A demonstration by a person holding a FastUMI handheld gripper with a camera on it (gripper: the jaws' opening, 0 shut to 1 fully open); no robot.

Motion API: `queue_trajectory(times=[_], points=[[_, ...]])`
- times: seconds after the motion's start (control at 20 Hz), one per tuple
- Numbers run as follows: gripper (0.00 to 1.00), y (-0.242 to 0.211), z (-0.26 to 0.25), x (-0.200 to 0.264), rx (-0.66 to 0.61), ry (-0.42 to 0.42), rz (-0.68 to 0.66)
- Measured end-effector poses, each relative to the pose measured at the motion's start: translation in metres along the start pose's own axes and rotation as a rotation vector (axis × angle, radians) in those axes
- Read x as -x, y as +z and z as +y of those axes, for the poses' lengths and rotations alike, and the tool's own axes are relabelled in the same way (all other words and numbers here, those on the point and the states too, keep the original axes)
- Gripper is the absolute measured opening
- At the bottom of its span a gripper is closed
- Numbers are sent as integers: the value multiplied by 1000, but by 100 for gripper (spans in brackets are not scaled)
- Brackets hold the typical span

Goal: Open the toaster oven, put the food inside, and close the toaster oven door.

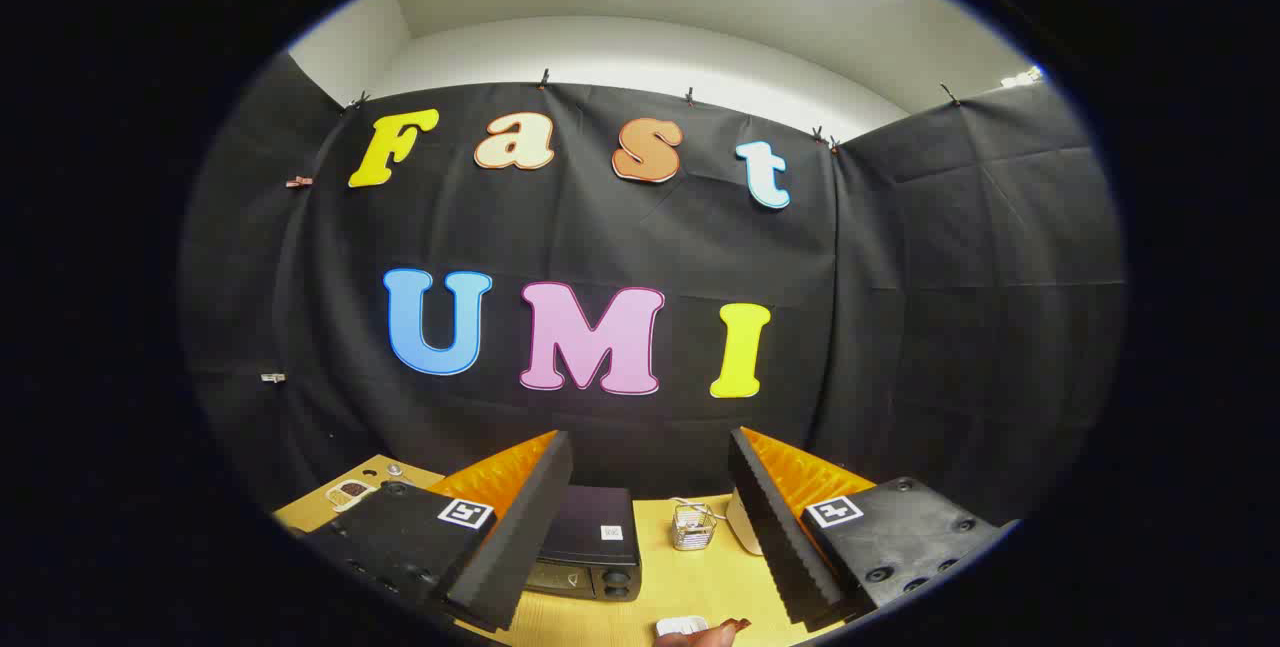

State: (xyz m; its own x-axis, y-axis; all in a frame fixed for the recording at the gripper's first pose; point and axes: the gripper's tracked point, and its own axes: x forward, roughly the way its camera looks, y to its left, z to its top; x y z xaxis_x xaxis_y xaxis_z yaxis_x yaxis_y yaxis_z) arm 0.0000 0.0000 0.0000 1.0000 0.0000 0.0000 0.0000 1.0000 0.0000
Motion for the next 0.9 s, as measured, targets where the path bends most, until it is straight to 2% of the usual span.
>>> queue_trajectory(times=[0.25,0.9], points=[[97,1,-1,3,41,-5,-7],[97,-2,2,9,56,-9,0]])
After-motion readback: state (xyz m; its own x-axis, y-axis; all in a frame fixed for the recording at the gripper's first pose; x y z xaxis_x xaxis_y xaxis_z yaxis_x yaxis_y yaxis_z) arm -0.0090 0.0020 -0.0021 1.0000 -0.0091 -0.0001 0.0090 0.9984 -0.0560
